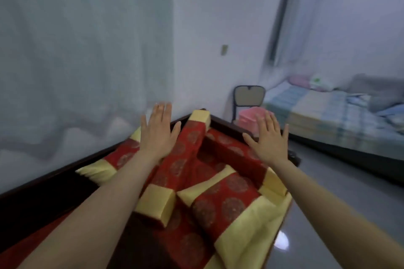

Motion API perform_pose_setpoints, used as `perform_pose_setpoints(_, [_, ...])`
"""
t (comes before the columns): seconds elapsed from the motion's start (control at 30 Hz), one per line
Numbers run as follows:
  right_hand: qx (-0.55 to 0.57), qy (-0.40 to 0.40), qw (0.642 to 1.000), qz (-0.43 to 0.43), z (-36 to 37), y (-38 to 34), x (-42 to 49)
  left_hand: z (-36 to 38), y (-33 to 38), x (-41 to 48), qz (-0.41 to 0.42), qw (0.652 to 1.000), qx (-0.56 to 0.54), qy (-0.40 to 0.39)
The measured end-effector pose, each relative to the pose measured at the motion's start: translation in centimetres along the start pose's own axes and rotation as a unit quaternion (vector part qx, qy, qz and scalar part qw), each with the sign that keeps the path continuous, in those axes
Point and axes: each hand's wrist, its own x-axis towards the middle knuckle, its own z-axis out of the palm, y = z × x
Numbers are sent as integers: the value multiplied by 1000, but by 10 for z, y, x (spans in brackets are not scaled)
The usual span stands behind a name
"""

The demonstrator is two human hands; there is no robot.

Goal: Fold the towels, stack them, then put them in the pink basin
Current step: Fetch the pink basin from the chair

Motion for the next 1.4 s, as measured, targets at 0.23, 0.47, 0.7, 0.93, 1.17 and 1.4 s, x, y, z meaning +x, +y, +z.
perform_pose_setpoints(0.23, [-51, 33, 996, 60, -47, 251, 39, 88, 227, 78, 78, 996, -38, -5])
perform_pose_setpoints(0.47, [-26, 4, 997, 73, -18, 407, 100, 188, 361, 146, 108, 992, -47, -37])
perform_pose_setpoints(0.7, [12, -88, 992, 90, 83, 530, 187, 343, 454, 214, 64, 991, -72, -89])
perform_pose_setpoints(0.93, [16, -165, 982, 93, 176, 652, 286, 497, 555, 295, 24, 976, -89, -198])
perform_pose_setpoints(1.17, [18, -189, 978, 83, 231, 766, 395, 570, 643, 403, 45, 976, -86, -196])
perform_pose_setpoints(1.4, [51, -251, 966, 38, 321, 843, 529, 662, 691, 485, -73, 973, -64, -209])
